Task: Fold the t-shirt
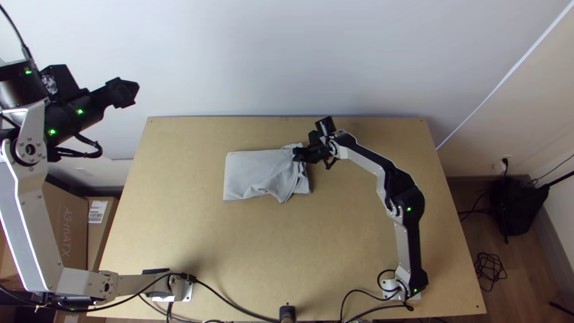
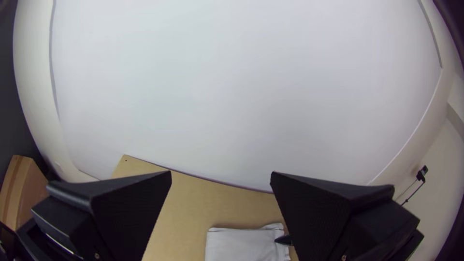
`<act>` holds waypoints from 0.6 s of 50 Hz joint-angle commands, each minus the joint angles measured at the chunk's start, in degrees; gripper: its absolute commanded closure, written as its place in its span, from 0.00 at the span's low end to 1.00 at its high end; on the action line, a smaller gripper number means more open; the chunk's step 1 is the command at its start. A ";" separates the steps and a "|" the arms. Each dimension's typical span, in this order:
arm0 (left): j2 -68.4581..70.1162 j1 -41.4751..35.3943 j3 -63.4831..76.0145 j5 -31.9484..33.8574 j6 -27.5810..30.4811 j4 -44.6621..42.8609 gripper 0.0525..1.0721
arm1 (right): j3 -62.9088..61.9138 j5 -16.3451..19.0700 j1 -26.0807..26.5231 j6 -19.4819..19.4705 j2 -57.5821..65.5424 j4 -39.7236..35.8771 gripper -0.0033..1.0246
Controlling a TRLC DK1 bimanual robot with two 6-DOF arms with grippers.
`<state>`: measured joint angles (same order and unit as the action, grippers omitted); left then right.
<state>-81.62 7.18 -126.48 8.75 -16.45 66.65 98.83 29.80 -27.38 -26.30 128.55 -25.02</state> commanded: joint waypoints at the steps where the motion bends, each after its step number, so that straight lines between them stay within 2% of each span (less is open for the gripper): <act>1: 1.82 1.78 0.79 0.04 0.89 1.11 0.04 | 3.48 -0.18 1.27 0.11 4.08 -0.47 0.97; 16: 4.63 4.69 2.11 0.12 2.21 2.52 0.04 | 5.06 -0.71 11.56 -1.03 3.37 -0.56 0.97; 30: 5.69 5.83 3.78 0.12 2.56 2.43 0.04 | 3.30 -0.80 27.73 -0.77 -0.41 -0.65 0.97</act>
<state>-77.01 12.19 -123.63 8.75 -14.72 68.73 103.13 30.35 -5.61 -26.52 131.24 -25.32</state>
